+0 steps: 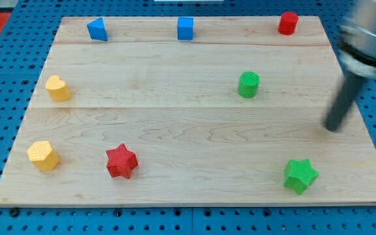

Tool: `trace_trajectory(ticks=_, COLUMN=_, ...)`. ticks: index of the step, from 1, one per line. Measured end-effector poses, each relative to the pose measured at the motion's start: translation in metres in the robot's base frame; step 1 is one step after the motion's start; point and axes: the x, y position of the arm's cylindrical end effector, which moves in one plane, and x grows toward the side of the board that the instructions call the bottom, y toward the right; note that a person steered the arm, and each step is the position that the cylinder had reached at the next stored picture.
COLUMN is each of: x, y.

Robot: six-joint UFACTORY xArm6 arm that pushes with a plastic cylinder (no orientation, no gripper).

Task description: Move the green star and the red star diagonal to each other

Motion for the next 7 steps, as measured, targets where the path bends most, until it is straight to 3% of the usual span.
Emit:
trace_trajectory(ticks=1, x=0.075, y=0.05)
trace_trajectory(ticks=2, x=0.099, y=0.019)
trace_trajectory(ticks=3, x=0.089, y=-0.071)
trace_trajectory(ticks=5, x=0.014, y=-0.247)
trace_trajectory(ticks=6, x=0.014, y=-0.24)
trace_trajectory(ticks=7, x=0.073, y=-0.232)
